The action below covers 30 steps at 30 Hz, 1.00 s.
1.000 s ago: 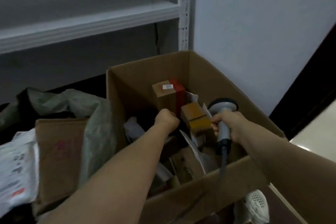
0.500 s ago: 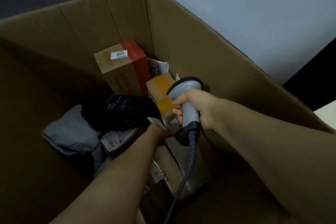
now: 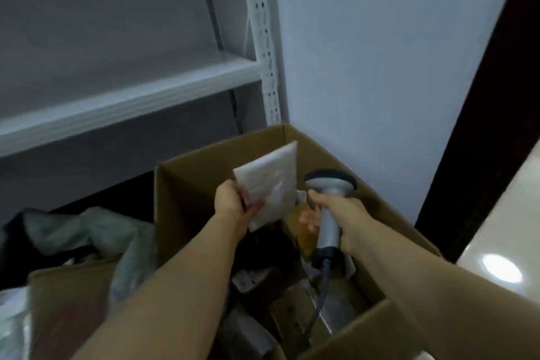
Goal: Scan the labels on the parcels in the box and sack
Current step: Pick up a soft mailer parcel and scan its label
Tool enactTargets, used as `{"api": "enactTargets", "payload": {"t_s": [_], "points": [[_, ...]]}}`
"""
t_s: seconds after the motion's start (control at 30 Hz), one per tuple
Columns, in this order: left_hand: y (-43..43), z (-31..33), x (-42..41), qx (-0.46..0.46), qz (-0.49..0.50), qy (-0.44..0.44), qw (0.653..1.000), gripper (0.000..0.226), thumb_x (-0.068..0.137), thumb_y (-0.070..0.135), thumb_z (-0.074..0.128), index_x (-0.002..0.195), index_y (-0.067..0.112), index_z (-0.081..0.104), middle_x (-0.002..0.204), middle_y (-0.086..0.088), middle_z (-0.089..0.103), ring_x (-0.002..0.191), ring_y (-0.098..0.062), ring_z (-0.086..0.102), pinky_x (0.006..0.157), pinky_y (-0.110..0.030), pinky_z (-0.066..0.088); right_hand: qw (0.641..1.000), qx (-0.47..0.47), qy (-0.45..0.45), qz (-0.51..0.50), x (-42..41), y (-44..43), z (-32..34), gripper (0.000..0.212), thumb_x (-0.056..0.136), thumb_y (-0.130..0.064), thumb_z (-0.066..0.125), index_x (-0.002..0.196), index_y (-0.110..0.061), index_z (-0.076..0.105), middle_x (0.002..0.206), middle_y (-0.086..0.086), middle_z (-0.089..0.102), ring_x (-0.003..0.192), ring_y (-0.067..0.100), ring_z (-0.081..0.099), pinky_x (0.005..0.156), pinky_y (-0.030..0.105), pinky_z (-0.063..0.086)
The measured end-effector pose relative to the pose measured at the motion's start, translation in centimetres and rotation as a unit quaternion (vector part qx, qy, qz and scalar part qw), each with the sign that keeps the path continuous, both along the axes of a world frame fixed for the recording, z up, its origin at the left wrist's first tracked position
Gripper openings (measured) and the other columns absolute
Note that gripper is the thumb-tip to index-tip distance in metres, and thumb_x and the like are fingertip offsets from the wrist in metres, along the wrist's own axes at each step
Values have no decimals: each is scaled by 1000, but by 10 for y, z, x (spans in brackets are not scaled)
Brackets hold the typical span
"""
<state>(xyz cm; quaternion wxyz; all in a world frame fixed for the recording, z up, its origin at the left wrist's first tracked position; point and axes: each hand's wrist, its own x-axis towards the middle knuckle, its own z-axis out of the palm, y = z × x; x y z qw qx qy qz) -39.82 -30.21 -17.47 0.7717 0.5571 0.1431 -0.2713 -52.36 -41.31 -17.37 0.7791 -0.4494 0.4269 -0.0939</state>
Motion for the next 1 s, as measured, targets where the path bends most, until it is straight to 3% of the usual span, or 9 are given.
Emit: {"api": "enactTargets", "payload": {"t_s": [0.1, 0.23, 0.33, 0.4, 0.5, 0.57, 0.7, 0.9, 1.0], "points": [[32, 58, -17, 30, -23, -66, 997, 33, 92, 36, 58, 105, 6, 57, 103, -16, 60, 90, -30, 57, 80, -43, 54, 999, 1, -40, -33, -14, 30, 42, 43, 86, -31, 69, 111, 0, 53, 78, 18, 65, 65, 25, 66, 46, 29, 53], [87, 110, -40, 94, -83, -194, 973, 36, 78, -5, 71, 114, -5, 63, 105, -19, 67, 84, -23, 64, 77, -29, 56, 991, 41, -114, -56, -30, 74, 87, 100, 47, -55, 88, 125, -7, 49, 107, 20, 67, 86, 34, 70, 77, 45, 57], [130, 138, -52, 113, -98, -256, 955, 73, 72, -12, 74, 138, -2, 44, 117, -14, 62, 102, -26, 62, 82, -28, 52, 987, 43, -142, -61, -30, 90, 97, 133, 6, -72, 81, 124, -18, 53, 110, 13, 65, 92, 34, 67, 82, 50, 55], [151, 156, -59, 116, -87, -258, 955, 97, 71, -13, 74, 150, 8, 23, 145, -17, 41, 119, -31, 54, 87, -36, 50, 985, 44, -162, -42, -48, 116, 126, 109, 23, -61, 88, 116, -16, 55, 106, 15, 65, 89, 35, 67, 74, 47, 58], [178, 177, -71, 69, -87, -225, 968, 112, 71, -16, 71, 153, 15, 1, 145, -22, 39, 100, -35, 63, 71, -44, 54, 987, -23, -160, 5, -61, 142, 151, 48, 65, -3, 83, 106, -2, 59, 98, 26, 66, 73, 35, 67, 53, 40, 57], [196, 187, -78, 56, -96, -211, 971, 90, 75, -14, 69, 149, 8, 22, 131, -26, 54, 80, -33, 69, 60, -44, 56, 983, -91, -159, 28, -60, 153, 158, 27, 67, 15, 73, 86, 0, 62, 95, 28, 67, 69, 35, 66, 57, 43, 58], [222, 193, -81, 56, -75, -200, 975, 19, 88, 1, 61, 107, 5, 65, 93, -14, 73, 72, -28, 71, 56, -38, 56, 965, -192, -166, 60, -61, 175, 172, 25, 68, 12, 75, 85, -3, 64, 91, 19, 70, 74, 30, 67, 69, 42, 58], [244, 198, -79, 77, 46, -221, 971, 22, 89, -1, 58, 107, 7, 68, 101, -13, 70, 94, -33, 66, 91, -50, 51, 928, -301, -171, 136, -71, 200, 179, 18, 80, -12, 75, 93, -4, 66, 72, 9, 68, 56, 14, 62, 52, 23, 52], [251, 193, -80, 88, 77, -230, 966, 20, 87, -1, 61, 105, 7, 69, 99, -14, 71, 95, -35, 66, 92, -53, 50, 923, -295, -179, 168, -72, 209, 184, 22, 82, -15, 73, 94, 2, 66, 67, 11, 64, 50, 14, 58, 47, 20, 49]]}}
